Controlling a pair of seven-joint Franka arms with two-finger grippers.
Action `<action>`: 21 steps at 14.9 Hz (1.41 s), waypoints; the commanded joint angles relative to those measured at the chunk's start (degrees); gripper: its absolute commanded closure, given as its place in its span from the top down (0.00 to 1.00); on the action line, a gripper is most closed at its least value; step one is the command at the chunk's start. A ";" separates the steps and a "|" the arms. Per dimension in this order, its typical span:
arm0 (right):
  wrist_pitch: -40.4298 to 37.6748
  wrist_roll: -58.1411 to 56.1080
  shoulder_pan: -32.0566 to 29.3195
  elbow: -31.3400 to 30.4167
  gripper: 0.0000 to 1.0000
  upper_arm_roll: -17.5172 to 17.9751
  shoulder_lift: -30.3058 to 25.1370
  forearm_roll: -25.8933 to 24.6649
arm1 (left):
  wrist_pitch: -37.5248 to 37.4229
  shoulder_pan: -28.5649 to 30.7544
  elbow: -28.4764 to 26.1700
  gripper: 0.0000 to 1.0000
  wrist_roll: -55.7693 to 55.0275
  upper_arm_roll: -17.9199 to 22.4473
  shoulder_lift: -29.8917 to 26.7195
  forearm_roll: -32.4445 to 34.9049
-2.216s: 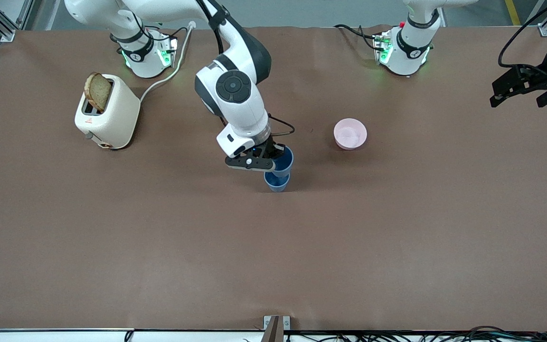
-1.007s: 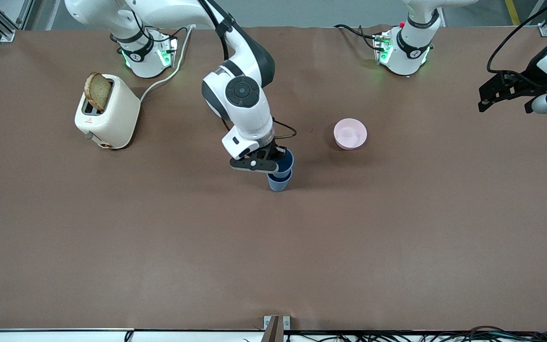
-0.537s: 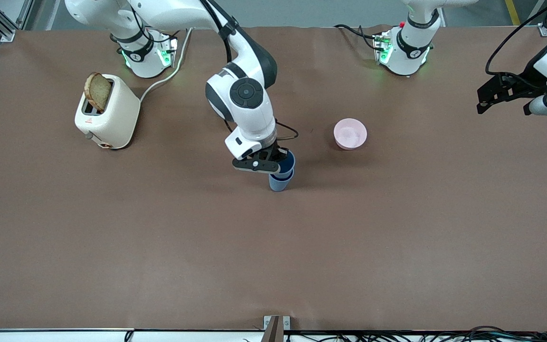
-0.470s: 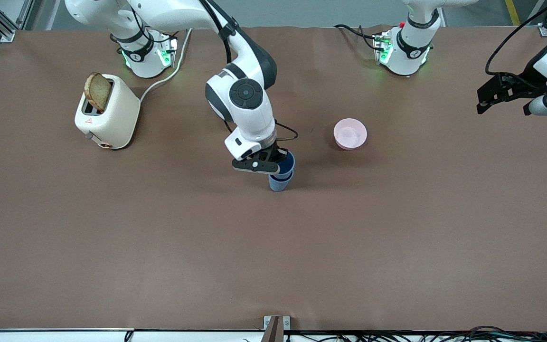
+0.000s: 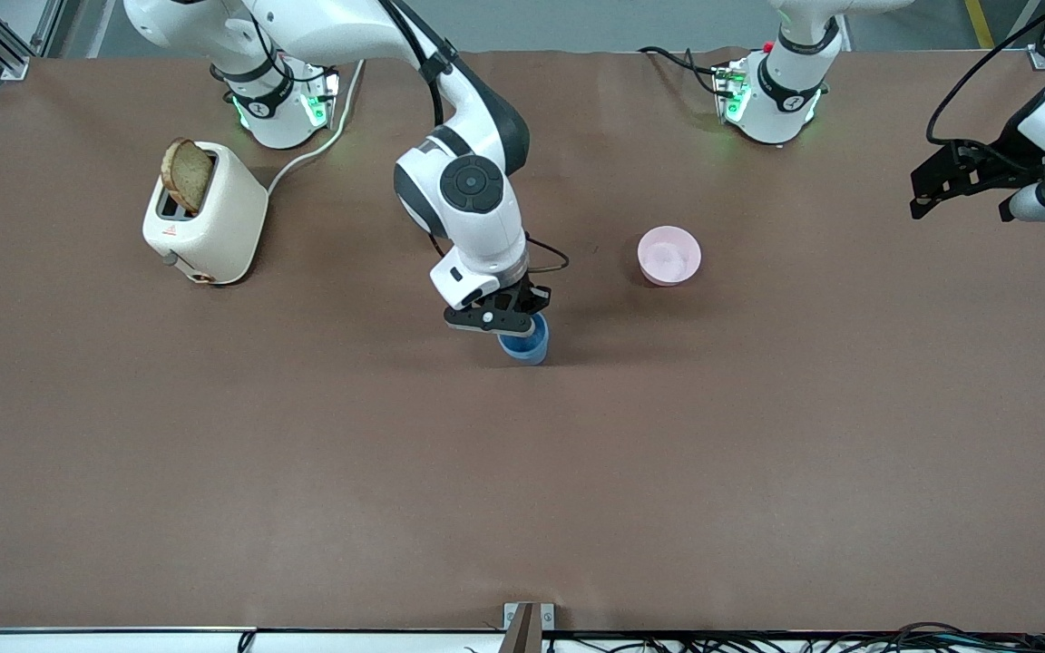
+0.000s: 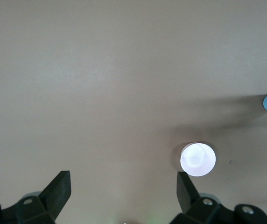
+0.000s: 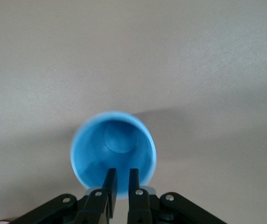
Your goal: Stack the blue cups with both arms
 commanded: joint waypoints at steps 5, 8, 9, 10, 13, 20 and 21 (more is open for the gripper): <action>-3.98 -0.66 -6.09 0.31 0.44 -1.27 -5.89 -1.67 | 0.40 0.20 -0.46 1.00 0.51 -0.58 -0.51 0.94; -11.44 -6.19 -10.83 0.23 0.63 -3.39 -11.25 -3.26 | 0.40 0.20 -0.46 1.00 0.51 -0.58 -0.51 0.94; -13.99 -8.21 -13.46 0.14 0.82 -3.74 -13.35 -3.26 | 0.40 0.20 -0.46 1.00 0.51 -0.58 -0.60 0.94; -15.32 -8.84 -15.84 -0.21 0.96 -3.74 -15.46 -3.26 | 0.40 0.20 -0.46 1.00 0.51 -0.58 -0.60 0.94; -20.59 -14.00 -22.61 -0.04 1.00 -3.74 -20.39 -3.26 | 0.32 0.20 -0.46 1.00 0.60 -0.58 -0.51 0.94; -34.21 -41.14 -41.22 0.05 1.00 -2.87 -30.50 -3.00 | 0.32 0.20 -0.46 1.00 0.60 -0.58 -0.51 0.94; -35.71 -45.54 -43.87 0.14 1.00 -2.43 -31.38 -2.91 | 0.32 0.20 -0.37 1.00 0.60 -0.58 -0.51 0.94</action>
